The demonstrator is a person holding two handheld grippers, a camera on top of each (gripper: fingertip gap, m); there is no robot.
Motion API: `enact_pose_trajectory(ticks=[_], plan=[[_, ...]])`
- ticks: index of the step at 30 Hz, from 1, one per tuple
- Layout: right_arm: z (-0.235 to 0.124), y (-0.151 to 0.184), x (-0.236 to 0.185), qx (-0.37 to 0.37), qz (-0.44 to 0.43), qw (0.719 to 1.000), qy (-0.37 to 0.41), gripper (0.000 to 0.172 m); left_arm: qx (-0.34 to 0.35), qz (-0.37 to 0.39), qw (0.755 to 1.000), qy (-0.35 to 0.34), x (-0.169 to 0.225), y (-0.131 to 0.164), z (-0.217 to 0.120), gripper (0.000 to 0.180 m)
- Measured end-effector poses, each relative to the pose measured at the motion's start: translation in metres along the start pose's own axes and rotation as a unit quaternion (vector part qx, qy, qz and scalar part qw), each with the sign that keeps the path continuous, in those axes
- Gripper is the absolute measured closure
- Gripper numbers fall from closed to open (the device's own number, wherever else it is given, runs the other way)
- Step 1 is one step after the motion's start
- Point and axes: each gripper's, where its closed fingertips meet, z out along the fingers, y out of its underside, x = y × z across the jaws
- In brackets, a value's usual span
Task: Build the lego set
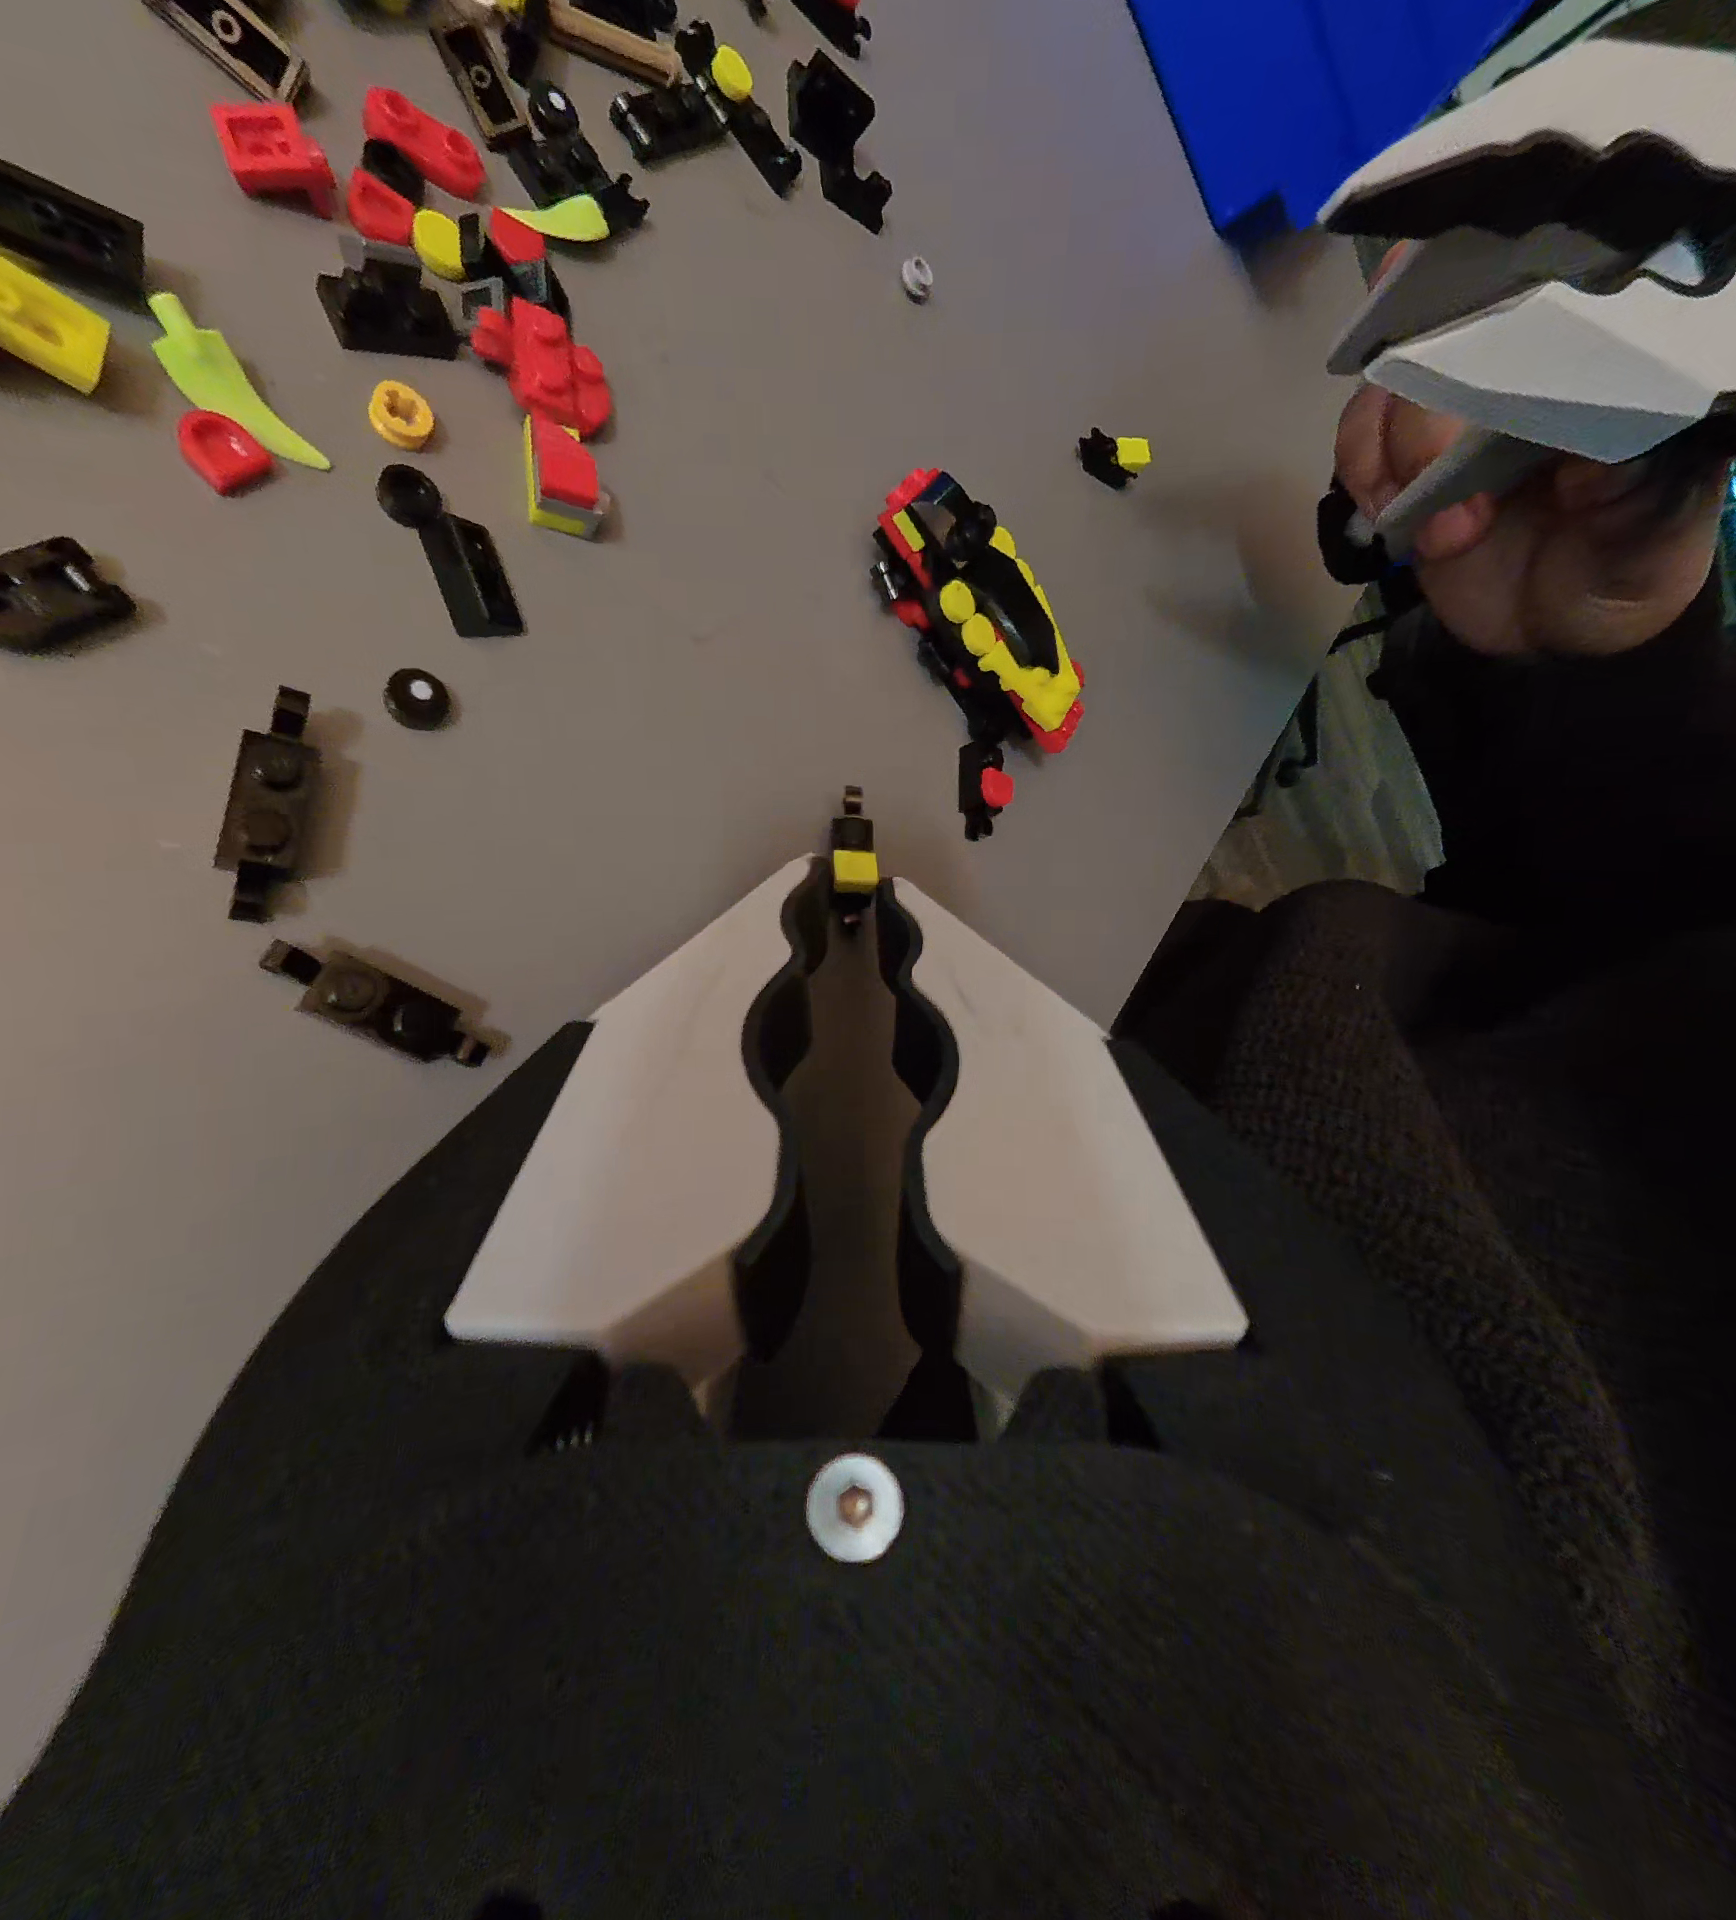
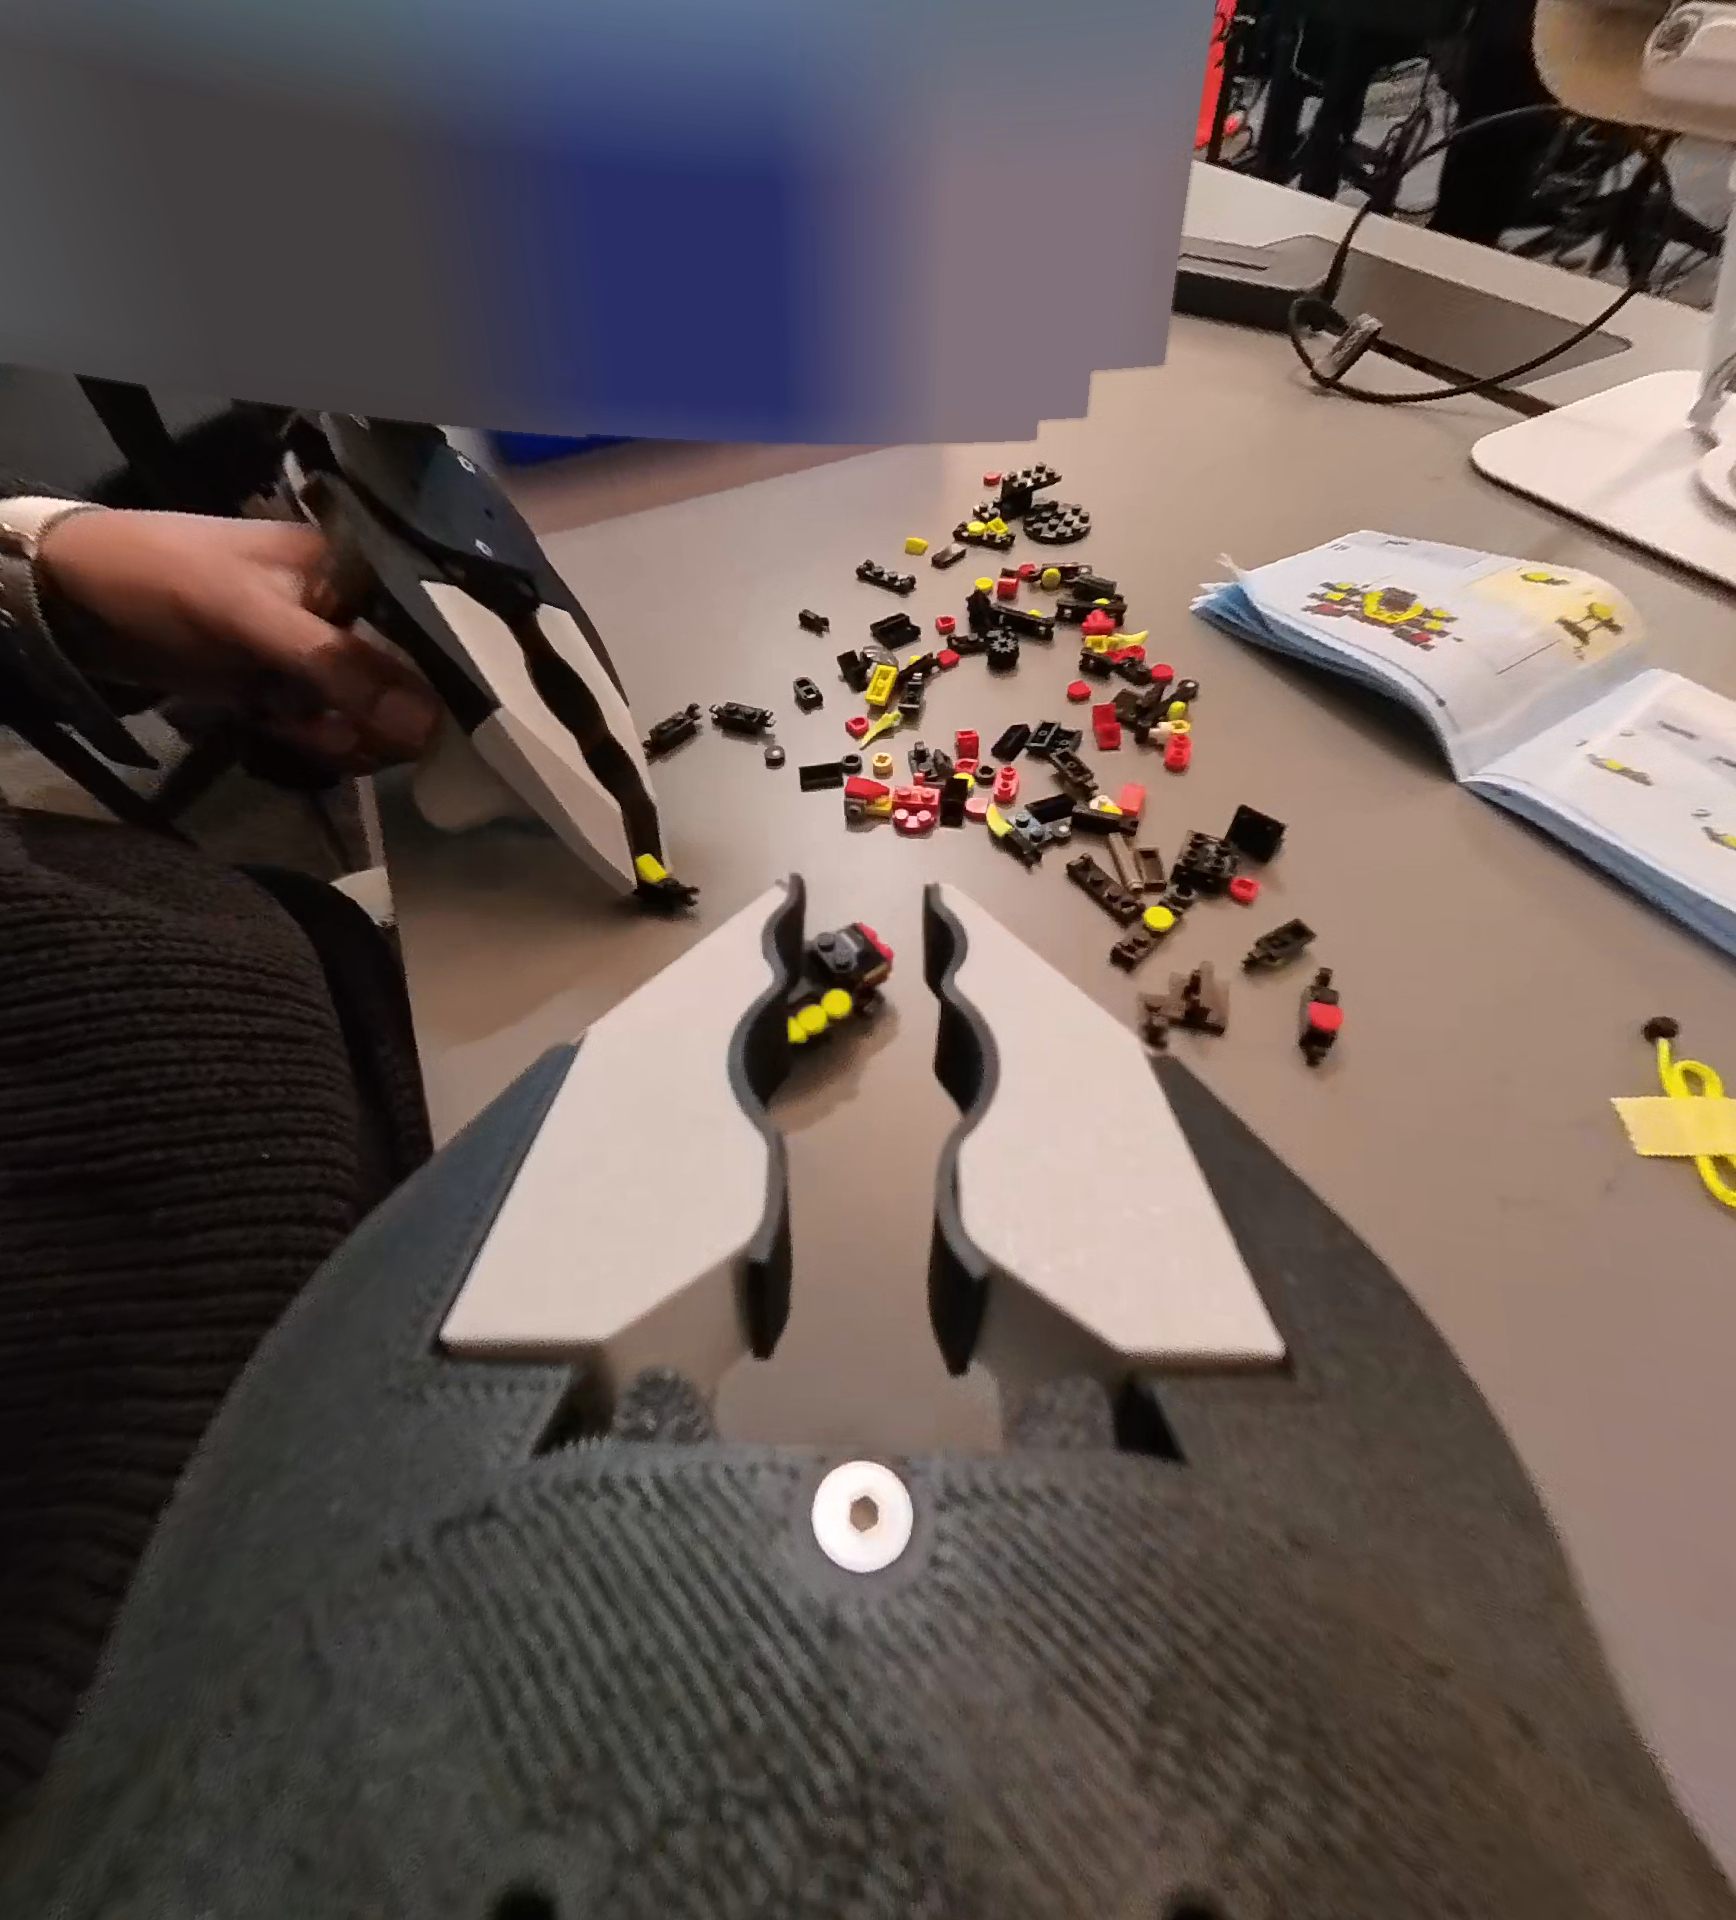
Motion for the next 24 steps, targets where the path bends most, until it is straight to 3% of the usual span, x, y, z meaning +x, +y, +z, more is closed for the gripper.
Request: enact_pose_trajectory(ticks=[10, 24], plan=[[0.005, 0.006, -0.001, -0.011, 0.016, 1.0, -0.013, 0.153, -0.011, 0.011, 1.0, 0.002, 0.002, 0.004, 0.0, 0.17], [0.012, 0.014, -0.001, -0.037, -0.048, 0.998, 0.012, 0.159, 0.013, 0.043, 0.999, 0.012, 0.011, -0.006, -0.007, 0.163]])
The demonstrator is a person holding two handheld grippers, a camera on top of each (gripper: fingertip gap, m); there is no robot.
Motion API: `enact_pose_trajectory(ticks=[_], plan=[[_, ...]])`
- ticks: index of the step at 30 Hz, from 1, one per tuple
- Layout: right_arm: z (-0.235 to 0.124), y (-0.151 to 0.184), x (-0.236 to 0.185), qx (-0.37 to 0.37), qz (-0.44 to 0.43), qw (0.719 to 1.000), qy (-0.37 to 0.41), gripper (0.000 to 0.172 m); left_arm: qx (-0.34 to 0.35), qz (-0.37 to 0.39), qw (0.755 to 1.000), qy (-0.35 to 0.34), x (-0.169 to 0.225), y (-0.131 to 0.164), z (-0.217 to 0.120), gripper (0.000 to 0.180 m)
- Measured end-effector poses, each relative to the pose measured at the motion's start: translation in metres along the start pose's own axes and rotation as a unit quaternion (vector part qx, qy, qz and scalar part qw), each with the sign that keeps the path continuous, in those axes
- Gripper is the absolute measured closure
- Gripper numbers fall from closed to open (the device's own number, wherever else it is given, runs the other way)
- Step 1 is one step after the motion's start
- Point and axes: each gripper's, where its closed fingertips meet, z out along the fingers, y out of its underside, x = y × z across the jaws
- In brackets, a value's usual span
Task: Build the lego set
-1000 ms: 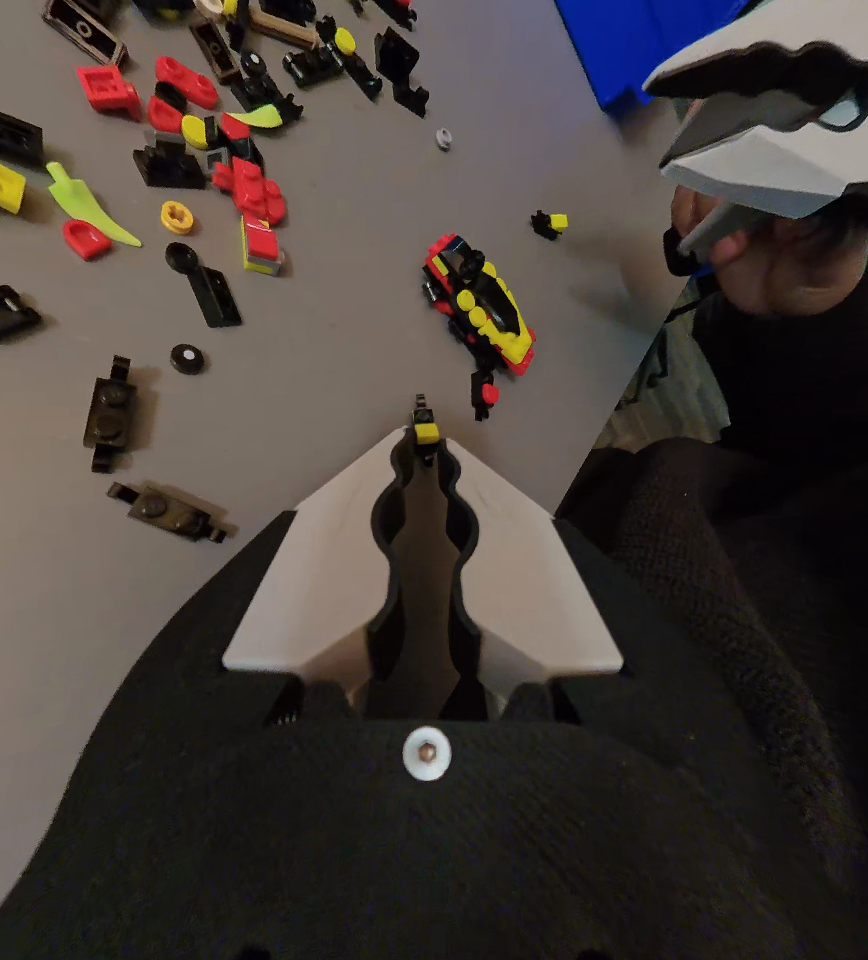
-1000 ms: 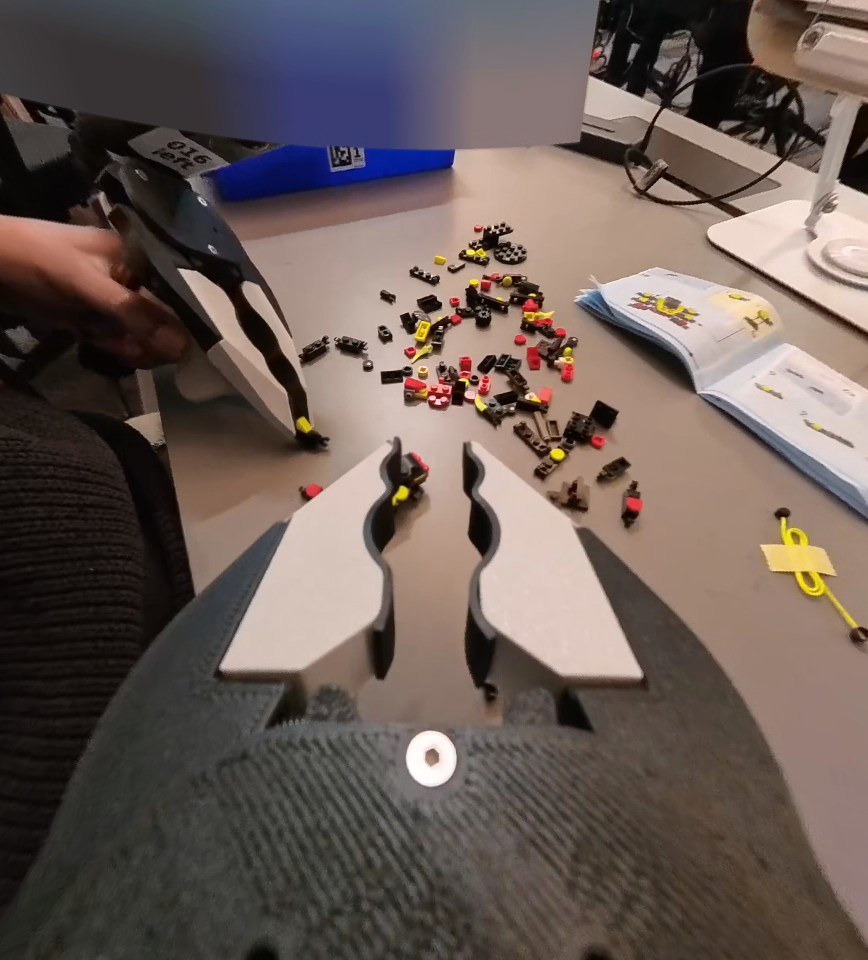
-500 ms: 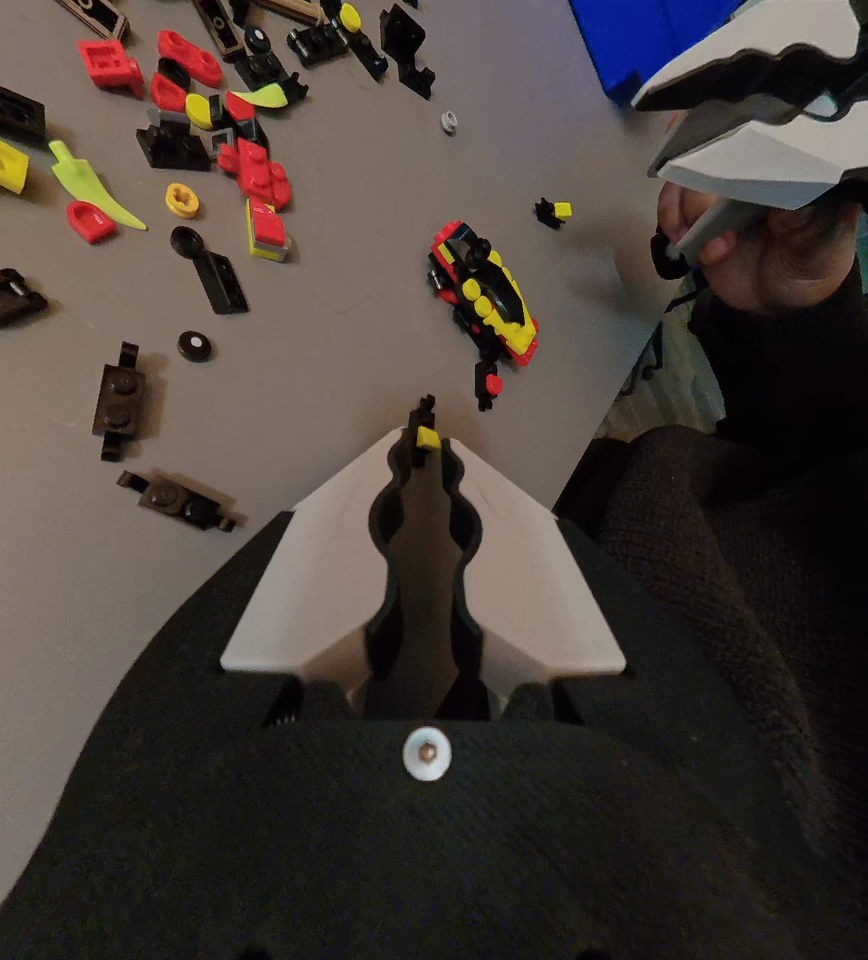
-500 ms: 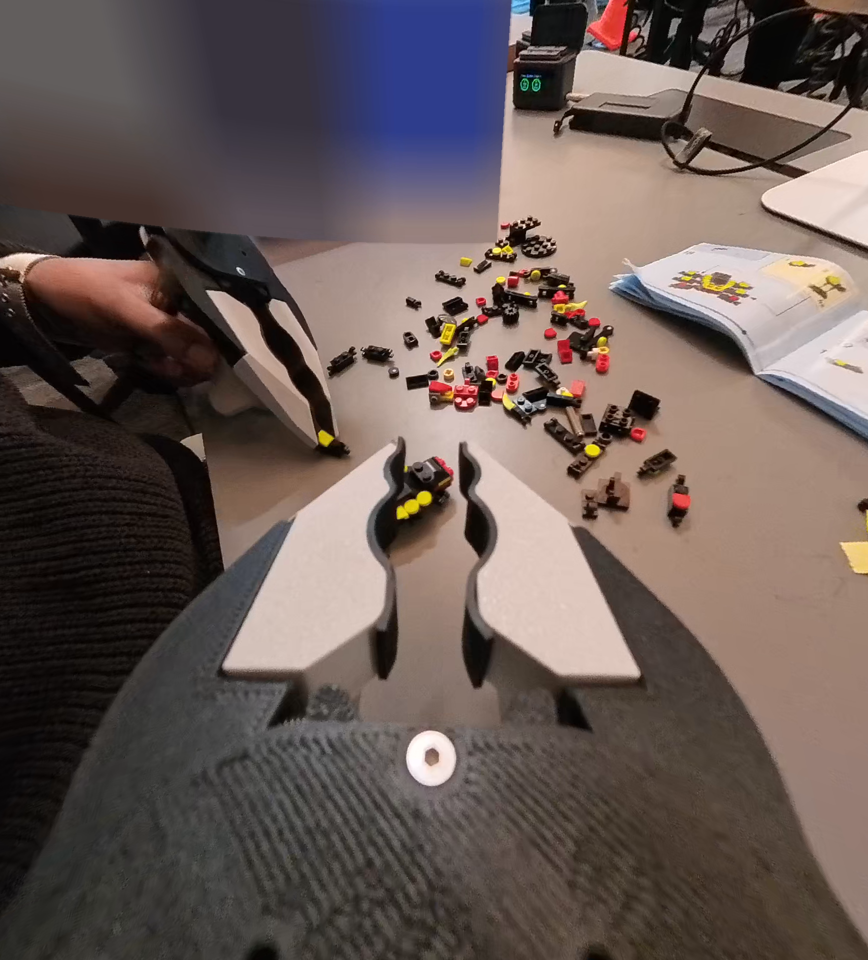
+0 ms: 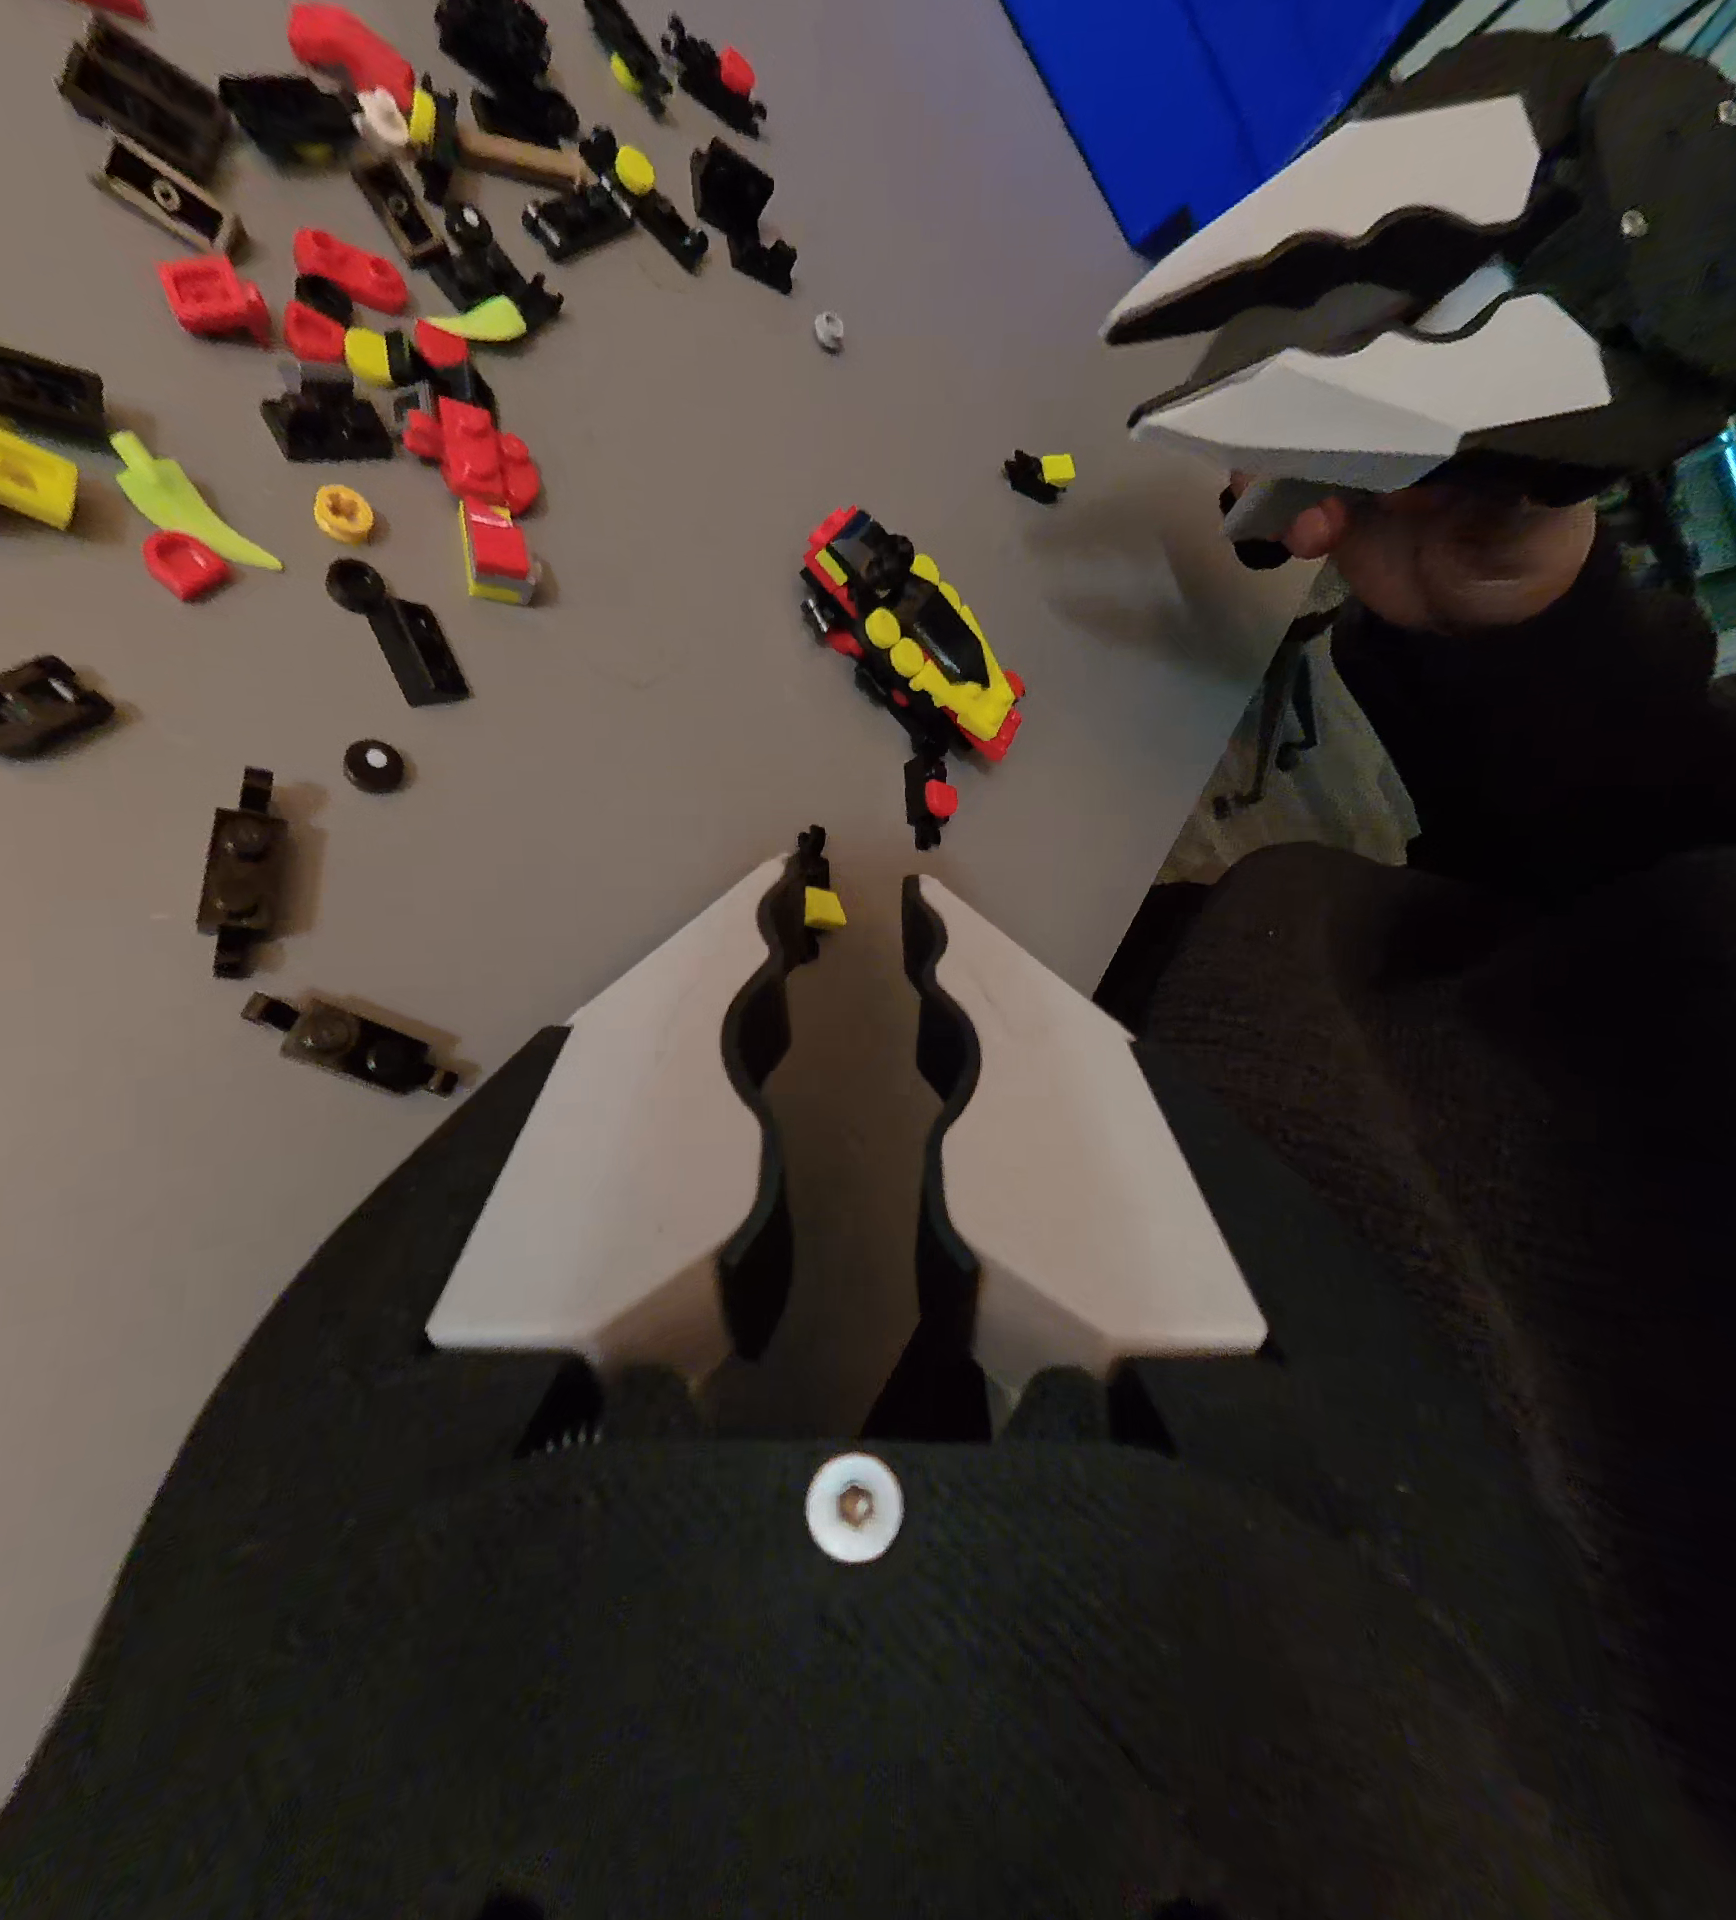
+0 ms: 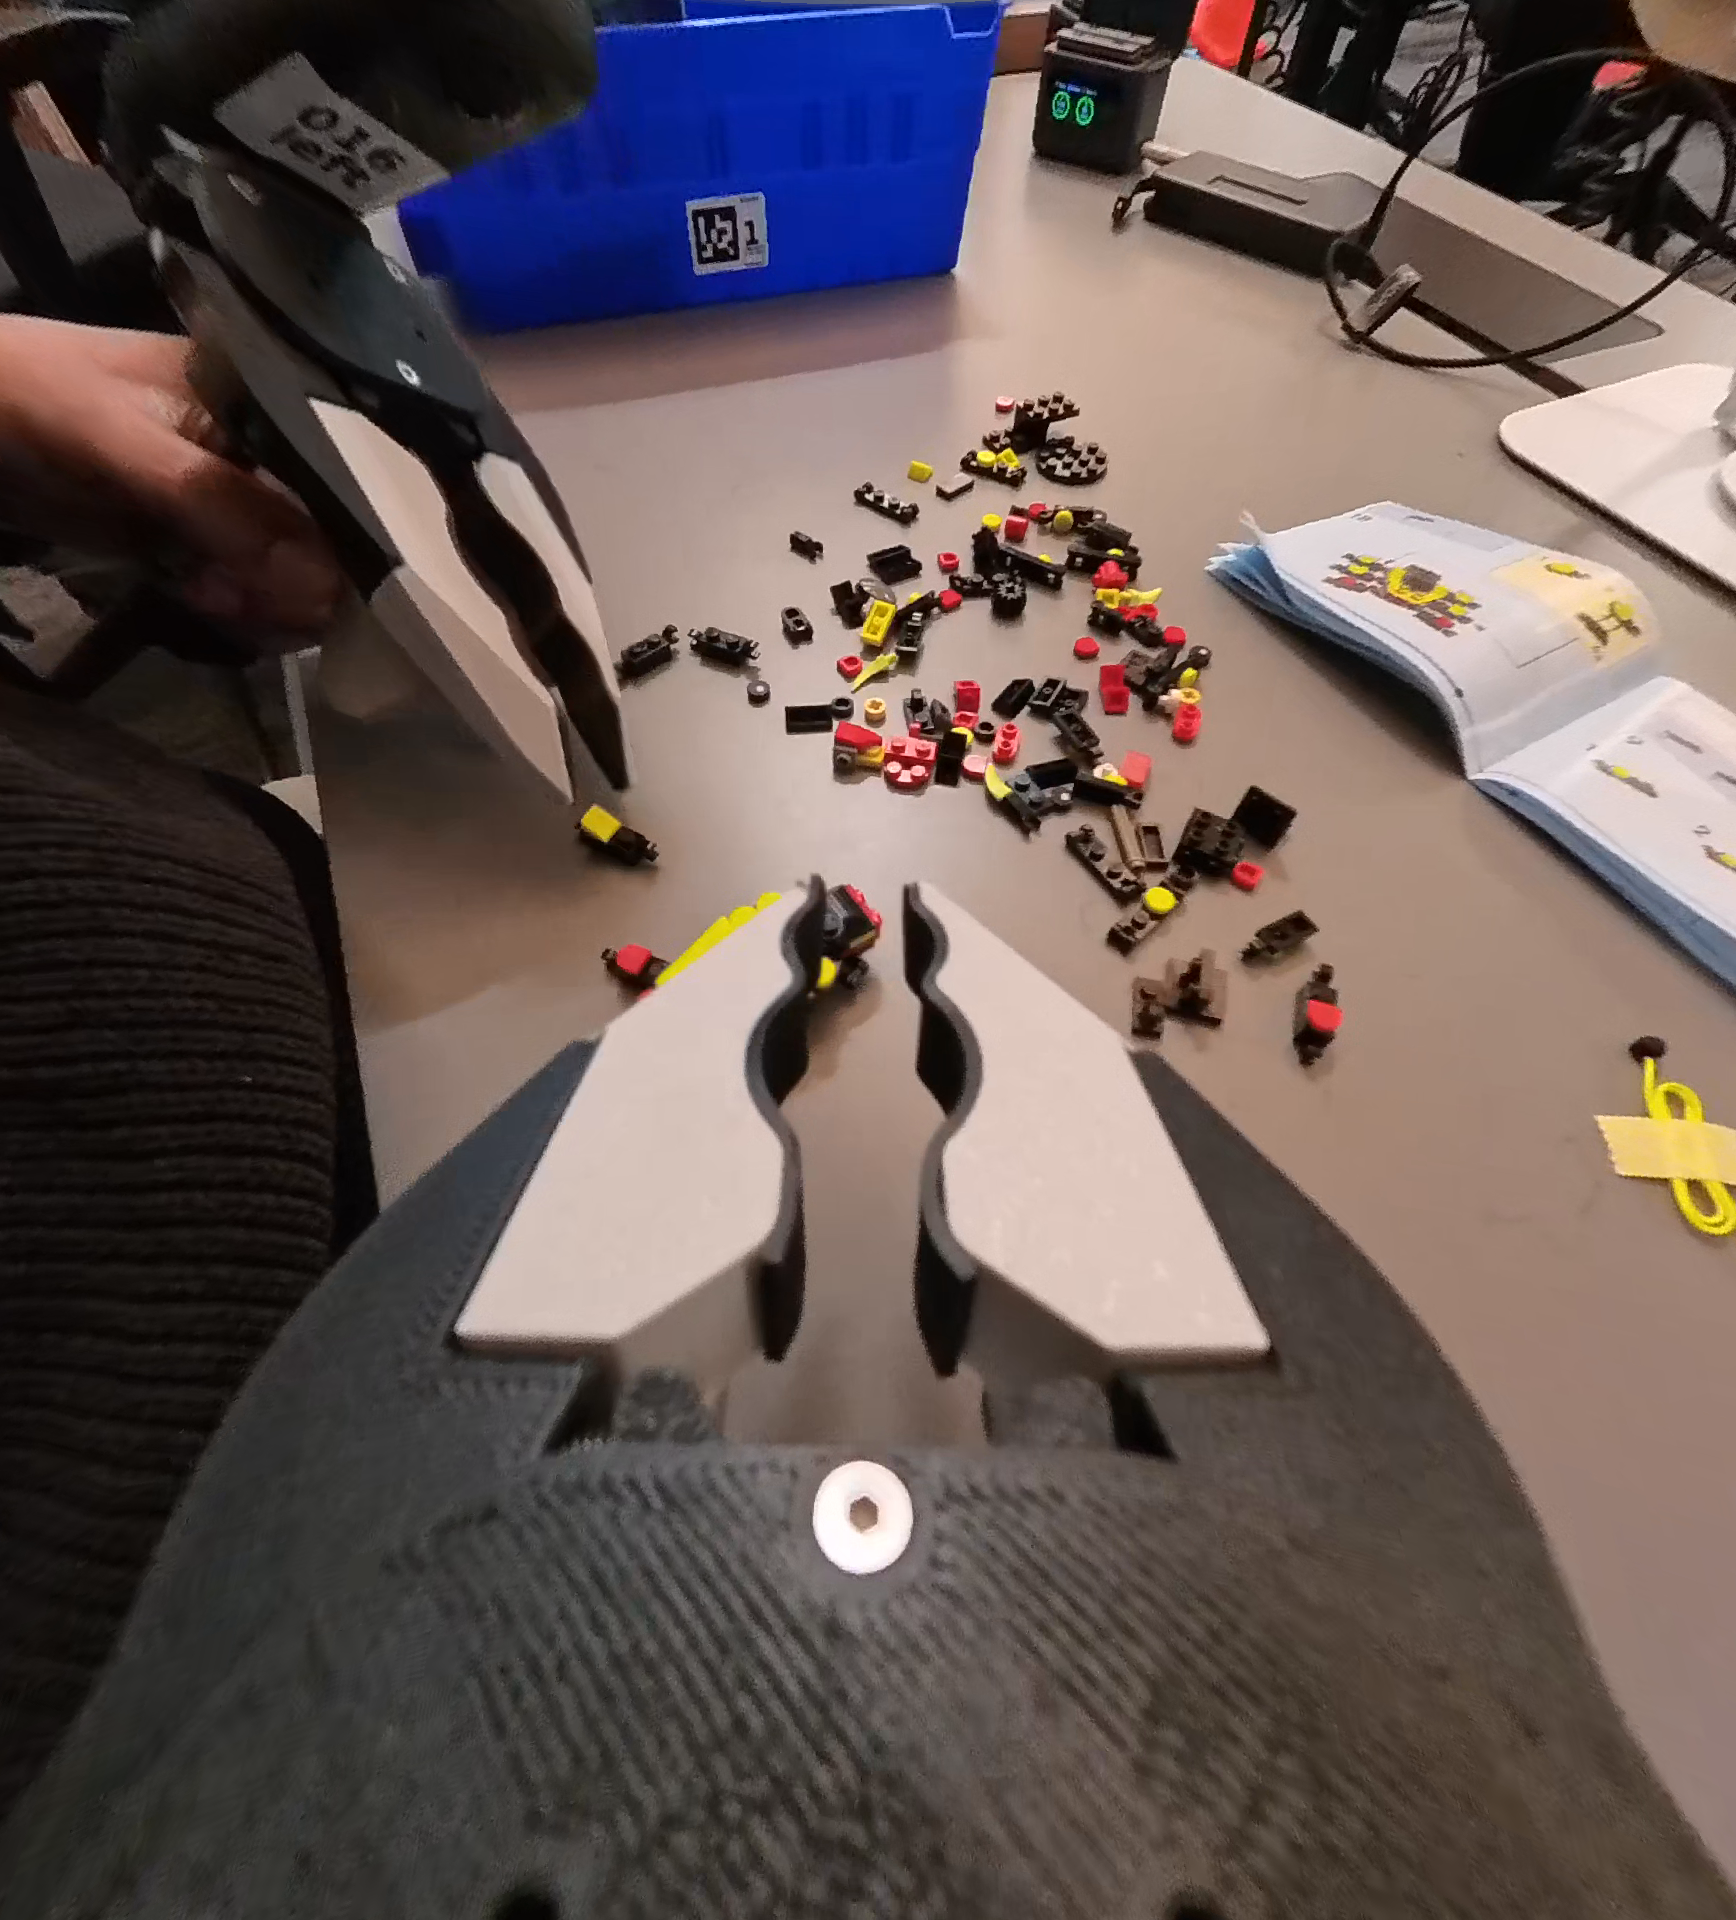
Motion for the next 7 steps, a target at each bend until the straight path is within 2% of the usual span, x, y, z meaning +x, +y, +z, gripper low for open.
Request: enact_pose_trajectory(ticks=[7], plan=[[0.003, 0.007, 0.0, -0.019, -0.001, 1.0, -0.001, 0.157, 0.037, -0.012, 0.997, 0.073, 0.02, -0.013, -0.007, 0.147]])
